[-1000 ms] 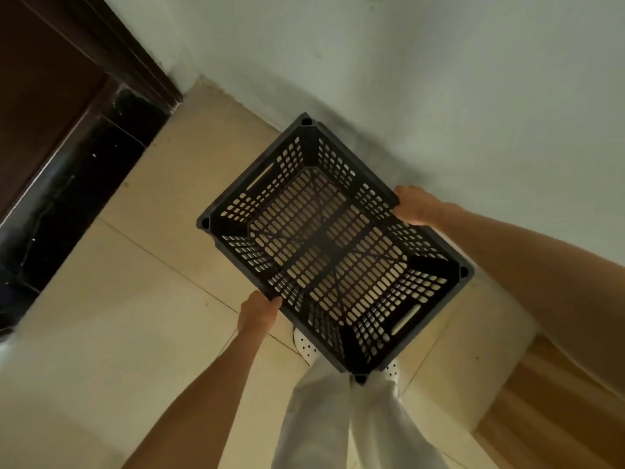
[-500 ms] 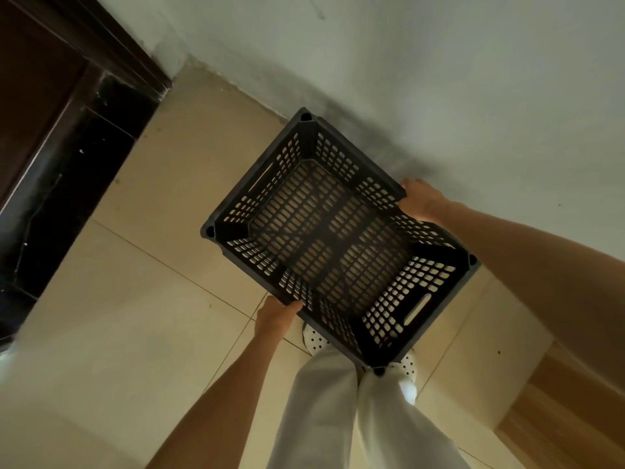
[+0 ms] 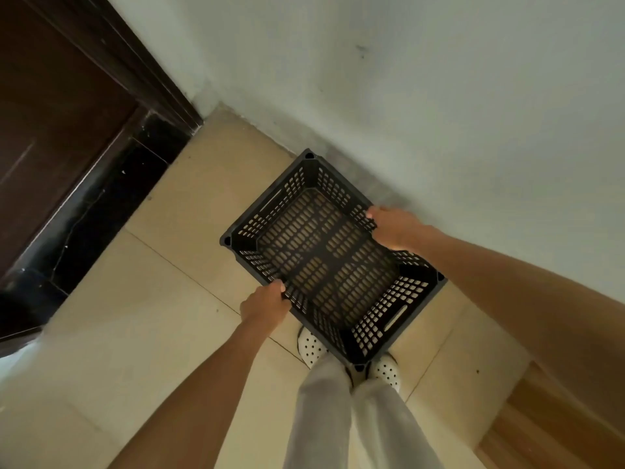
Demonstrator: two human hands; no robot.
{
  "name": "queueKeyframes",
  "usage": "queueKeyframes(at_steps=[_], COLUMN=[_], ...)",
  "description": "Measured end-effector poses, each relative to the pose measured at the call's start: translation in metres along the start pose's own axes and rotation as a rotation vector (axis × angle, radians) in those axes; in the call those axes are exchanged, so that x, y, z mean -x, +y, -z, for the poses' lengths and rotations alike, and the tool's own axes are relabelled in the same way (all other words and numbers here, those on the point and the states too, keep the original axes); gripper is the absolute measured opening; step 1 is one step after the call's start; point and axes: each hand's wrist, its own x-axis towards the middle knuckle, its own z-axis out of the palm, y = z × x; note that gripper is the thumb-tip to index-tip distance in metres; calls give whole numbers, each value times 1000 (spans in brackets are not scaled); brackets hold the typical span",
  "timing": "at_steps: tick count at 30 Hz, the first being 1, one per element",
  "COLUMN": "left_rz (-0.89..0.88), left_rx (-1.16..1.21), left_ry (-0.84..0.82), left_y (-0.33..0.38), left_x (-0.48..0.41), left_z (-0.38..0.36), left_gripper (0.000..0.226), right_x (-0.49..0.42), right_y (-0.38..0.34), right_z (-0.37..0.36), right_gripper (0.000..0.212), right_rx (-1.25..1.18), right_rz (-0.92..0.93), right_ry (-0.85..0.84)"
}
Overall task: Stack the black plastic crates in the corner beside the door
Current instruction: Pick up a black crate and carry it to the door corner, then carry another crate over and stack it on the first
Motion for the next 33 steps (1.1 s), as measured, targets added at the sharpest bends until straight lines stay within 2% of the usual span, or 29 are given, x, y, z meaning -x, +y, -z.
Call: queueKeyframes(at_steps=[6, 13, 23, 27, 33], left_rz=[-62, -25, 233, 400, 711], left_rx=[10, 77, 167, 255, 477], left_ry=[142, 342, 528, 624, 698], left_y=[1, -4, -46, -84, -150], left_x=[107, 234, 386, 455, 570], left_z=[41, 68, 27, 1, -74], left_gripper=[32, 33, 37, 38, 39], right_x=[107, 207, 324, 376, 467], right_y=[-34, -93, -190, -251, -353], right_z=[27, 66, 79, 73, 32], right_gripper=[46, 49, 42, 39, 34], right_rx=[273, 321, 471, 466, 572], right_rz=[130, 296, 638, 893, 1243], right_ry=[-12, 31, 164, 261, 247])
